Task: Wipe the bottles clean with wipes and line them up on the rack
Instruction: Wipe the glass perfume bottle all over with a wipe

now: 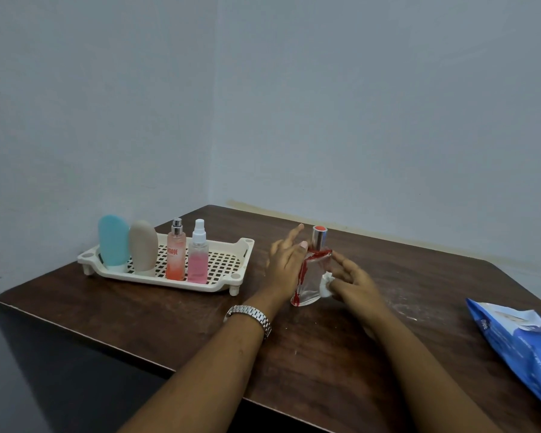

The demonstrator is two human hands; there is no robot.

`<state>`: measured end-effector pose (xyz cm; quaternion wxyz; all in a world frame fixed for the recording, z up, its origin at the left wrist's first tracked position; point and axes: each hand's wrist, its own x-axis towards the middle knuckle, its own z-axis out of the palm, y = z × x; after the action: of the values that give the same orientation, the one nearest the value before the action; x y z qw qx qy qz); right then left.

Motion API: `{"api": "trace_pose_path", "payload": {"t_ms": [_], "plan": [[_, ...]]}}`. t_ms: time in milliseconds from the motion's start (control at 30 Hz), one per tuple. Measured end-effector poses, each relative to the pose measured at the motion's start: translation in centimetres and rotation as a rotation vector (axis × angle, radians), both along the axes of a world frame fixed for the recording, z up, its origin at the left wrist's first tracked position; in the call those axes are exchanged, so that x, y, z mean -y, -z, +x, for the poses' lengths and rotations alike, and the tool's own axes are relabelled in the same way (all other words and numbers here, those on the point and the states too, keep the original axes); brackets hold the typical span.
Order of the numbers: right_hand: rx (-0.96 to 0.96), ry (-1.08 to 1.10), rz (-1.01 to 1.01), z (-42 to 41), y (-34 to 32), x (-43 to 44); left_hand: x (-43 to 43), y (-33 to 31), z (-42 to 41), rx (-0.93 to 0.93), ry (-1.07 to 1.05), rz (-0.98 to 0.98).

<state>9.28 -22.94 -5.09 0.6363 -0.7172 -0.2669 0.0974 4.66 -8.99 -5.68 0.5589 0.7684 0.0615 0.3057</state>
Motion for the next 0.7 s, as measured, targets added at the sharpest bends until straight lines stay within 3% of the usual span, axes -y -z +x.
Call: {"api": "trace_pose_path", "payload": {"t_ms": [100,400,600,700], "plan": [[0.043,-0.045,-0.122,-0.2,-0.2,0.2,-0.1,0.1,0.1,0.016,0.0,0.018],[0.175,0.029,-0.188,-1.0,-1.0,1.2,-1.0,0.8,1.1,0.085,-0.096,-0.003],[0.238,-0.09,-0.205,-2.4,-1.3,0.4,-1.6,0.3,1.3,0.07,-0.011,-0.433],[0.273,-0.192,-0.196,-3.0,-1.5,0.1,-1.8,0.3,1.2,-0.032,0.035,-0.565]]}}
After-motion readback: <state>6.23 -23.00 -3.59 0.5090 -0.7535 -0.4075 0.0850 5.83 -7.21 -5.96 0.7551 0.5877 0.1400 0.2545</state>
